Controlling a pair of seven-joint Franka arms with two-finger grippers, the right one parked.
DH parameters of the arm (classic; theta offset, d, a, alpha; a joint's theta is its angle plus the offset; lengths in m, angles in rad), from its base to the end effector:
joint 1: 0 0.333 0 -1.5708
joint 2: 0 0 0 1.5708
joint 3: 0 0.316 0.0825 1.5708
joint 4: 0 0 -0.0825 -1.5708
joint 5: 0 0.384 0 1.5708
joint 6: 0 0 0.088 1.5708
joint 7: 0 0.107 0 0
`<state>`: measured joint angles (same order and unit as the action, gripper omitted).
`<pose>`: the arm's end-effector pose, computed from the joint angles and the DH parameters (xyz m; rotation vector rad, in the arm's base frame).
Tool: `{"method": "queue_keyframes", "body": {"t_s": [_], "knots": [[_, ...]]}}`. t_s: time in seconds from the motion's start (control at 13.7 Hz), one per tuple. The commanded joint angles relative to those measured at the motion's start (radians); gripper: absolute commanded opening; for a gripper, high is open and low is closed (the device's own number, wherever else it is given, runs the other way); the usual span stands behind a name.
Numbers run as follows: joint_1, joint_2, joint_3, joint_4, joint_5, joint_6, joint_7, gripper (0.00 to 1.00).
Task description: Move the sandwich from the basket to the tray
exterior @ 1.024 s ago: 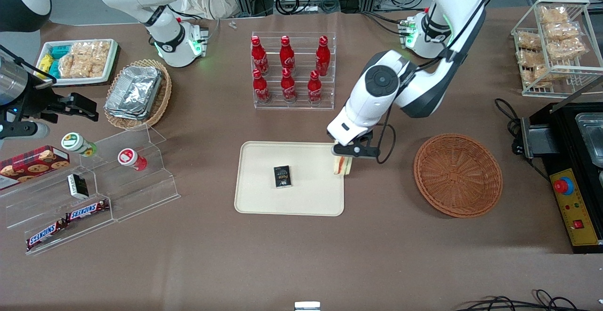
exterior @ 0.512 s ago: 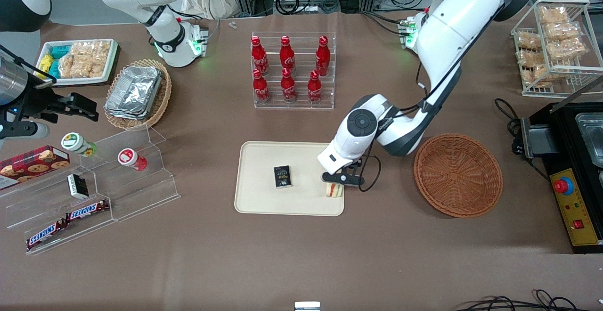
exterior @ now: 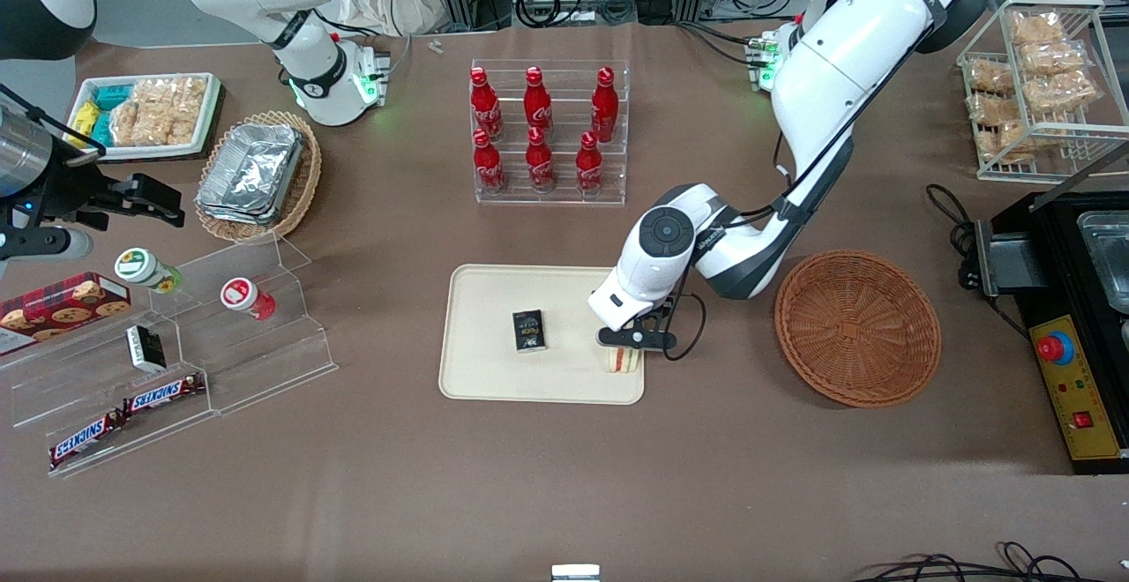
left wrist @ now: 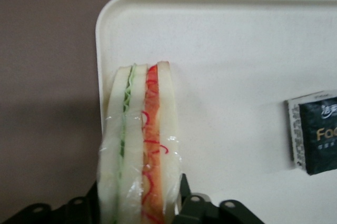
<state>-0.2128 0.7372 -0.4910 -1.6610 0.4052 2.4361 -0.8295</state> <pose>0.5584 -0.4141 0.2293 3.0132 -0.0532 0.1235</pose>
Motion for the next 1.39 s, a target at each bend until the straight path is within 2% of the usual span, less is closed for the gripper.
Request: {"method": "queue_keyframes", "body": {"t_s": [0.0,0.15,0.37,0.59,0.8,0.88,1.1,1.32], "knots": [[-0.005,-0.087,0.008,0.010,0.017,-0.020,-0.149,1.00],[0.038,-0.143,0.006,0.026,0.011,-0.049,-0.163,1.00],[0.056,-0.182,0.003,0.133,0.003,-0.314,-0.143,1.00],[0.079,-0.219,0.003,0.225,-0.121,-0.541,0.016,1.00],[0.148,-0.298,0.008,0.265,-0.224,-0.719,0.204,1.00],[0.150,-0.341,0.040,0.264,-0.258,-0.747,0.254,1.00],[0.103,-0.477,0.259,0.247,-0.388,-0.920,0.474,1.00],[0.101,-0.615,0.373,0.175,-0.407,-1.008,0.570,1.00]]}}
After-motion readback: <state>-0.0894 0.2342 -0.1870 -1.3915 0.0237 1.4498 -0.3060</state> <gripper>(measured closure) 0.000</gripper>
